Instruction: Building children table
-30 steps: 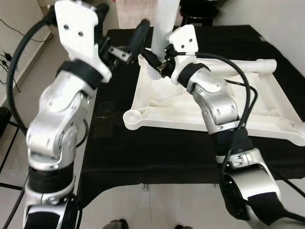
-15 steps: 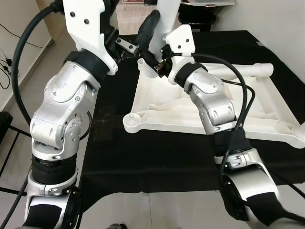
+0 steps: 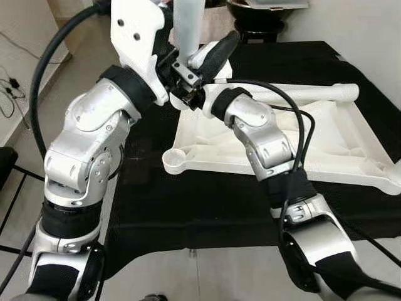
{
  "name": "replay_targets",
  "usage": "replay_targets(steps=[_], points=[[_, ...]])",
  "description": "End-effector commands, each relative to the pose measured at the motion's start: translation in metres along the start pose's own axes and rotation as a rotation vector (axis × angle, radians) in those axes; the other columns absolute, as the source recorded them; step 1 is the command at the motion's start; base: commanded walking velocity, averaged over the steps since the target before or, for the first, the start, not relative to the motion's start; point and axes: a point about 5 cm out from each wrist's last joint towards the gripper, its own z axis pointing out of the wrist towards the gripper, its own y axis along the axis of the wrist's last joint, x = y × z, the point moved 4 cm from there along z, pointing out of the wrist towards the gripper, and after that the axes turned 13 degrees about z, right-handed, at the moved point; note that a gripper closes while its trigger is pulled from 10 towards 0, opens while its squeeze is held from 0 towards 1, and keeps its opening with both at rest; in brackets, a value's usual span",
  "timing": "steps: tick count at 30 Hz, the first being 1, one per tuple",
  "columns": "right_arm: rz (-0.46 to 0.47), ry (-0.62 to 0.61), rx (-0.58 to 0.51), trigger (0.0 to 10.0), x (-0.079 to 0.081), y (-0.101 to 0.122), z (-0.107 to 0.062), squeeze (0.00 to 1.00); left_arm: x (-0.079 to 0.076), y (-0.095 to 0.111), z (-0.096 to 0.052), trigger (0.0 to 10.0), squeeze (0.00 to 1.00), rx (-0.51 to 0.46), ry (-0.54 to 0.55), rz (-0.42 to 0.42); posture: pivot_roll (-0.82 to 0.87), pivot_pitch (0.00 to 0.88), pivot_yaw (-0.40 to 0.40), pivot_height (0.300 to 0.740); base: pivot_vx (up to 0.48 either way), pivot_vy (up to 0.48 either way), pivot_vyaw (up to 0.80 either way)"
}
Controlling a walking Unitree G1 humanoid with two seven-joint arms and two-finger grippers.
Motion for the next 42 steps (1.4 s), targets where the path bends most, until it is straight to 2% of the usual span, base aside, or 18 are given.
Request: replay_targets(steps=[1,5,6,9,10,13,17,24,25,26,30,31,33,34,35,36,39,42], points=[[-0.031,0.059,-0.038,10.0,0.014,0.012,0.004,0.0,0.009,0.009,0.003,10.0,0.0,-0.011,0.061,0.088,-0.02,0.077,0.017,0.74,0.0,0.0,0.0],[-0.038,0.081,-0.037,10.0,0.019,0.011,0.004,0.0,0.017,0.009,0.004,10.0,0.0,-0.003,0.107,0.12,-0.02,0.076,0.019,0.74,0.0,0.0,0.0],[-0.045,0.086,-0.033,10.0,0.021,0.01,0.004,0.0,0.024,0.009,0.002,0.0,0.0,0.001,0.131,0.127,-0.02,0.076,0.019,0.74,0.0,0.0,0.0],[-0.065,0.082,-0.018,10.0,0.021,0.006,0.004,0.0,0.041,0.006,-0.005,0.0,0.0,0.019,0.174,0.146,-0.02,0.072,0.023,0.74,0.0,0.0,0.0],[-0.065,0.082,-0.018,10.0,0.021,0.006,0.004,0.0,0.041,0.006,-0.005,0.0,0.0,0.019,0.174,0.146,-0.02,0.072,0.023,0.74,0.0,0.0,0.0],[-0.069,0.041,-0.005,10.0,0.015,0.003,0.005,0.0,0.056,-0.007,-0.007,0.0,0.0,0.061,0.217,0.16,-0.02,0.072,0.026,0.74,0.0,0.0,0.0],[-0.059,0.014,-0.004,10.0,0.01,0.003,0.006,0.0,0.056,-0.012,-0.005,0.0,0.0,0.074,0.224,0.147,-0.01,0.07,0.026,0.74,0.0,0.0,0.0],[-0.032,0.0,-0.016,10.0,0.004,0.004,0.005,0.0,0.045,-0.02,-0.003,0.0,0.0,0.096,0.174,0.033,-0.01,0.066,0.029,0.74,0.0,0.0,0.0],[0.018,0.047,-0.035,10.0,0.005,0.007,0.002,1.0,0.038,-0.02,-0.007,0.0,0.0,0.085,0.116,-0.041,0.0,0.067,0.029,0.74,0.0,0.0,0.0],[0.018,0.047,-0.035,10.0,0.005,0.007,0.002,1.0,0.038,-0.02,-0.007,0.0,0.0,0.085,0.116,-0.041,0.0,0.067,0.029,0.74,0.0,0.0,0.0],[0.034,0.101,-0.062,10.0,0.007,0.013,0.001,1.0,0.029,-0.021,-0.016,0.0,0.0,0.068,-0.006,-0.185,0.0,0.067,0.029,0.74,0.0,0.0,0.0],[0.034,0.101,-0.062,10.0,0.007,0.013,0.001,1.0,0.029,-0.021,-0.016,0.0,0.0,0.068,-0.006,-0.185,0.0,0.067,0.029,0.74,0.0,0.0,0.0],[0.034,0.145,-0.065,10.0,0.011,0.015,0.001,1.0,0.015,-0.024,-0.023,0.0,0.0,0.069,-0.138,-0.282,0.0,0.067,0.03,0.74,0.0,0.0,0.0],[0.03,0.195,-0.047,10.0,0.016,0.014,0.0,0.81,0.005,-0.022,-0.026,0.0,0.0,0.049,-0.228,-0.306,0.0,0.067,0.03,0.74,0.0,0.0,0.0],[0.03,0.195,-0.047,10.0,0.016,0.014,0.0,0.81,0.005,-0.022,-0.026,0.0,0.0,0.049,-0.228,-0.306,0.0,0.067,0.03,0.74,0.0,0.0,0.0],[0.031,0.248,-0.007,10.0,0.024,0.008,-0.001,0.0,0.0,-0.019,-0.026,0.0,0.0,0.033,-0.276,-0.311,0.0,0.069,0.032,0.74,0.0,0.0,0.0],[0.033,0.306,0.039,10.0,0.032,0.0,-0.003,0.0,-0.006,-0.017,-0.026,0.0,0.0,0.018,-0.323,-0.315,0.0,0.069,0.032,0.74,0.0,0.0,0.0],[0.049,0.408,0.192,10.0,0.05,-0.03,-0.011,0.0,-0.012,-0.004,-0.017,0.0,0.0,-0.044,-0.412,-0.328,0.0,0.071,0.024,0.74,0.0,0.0,0.0]])
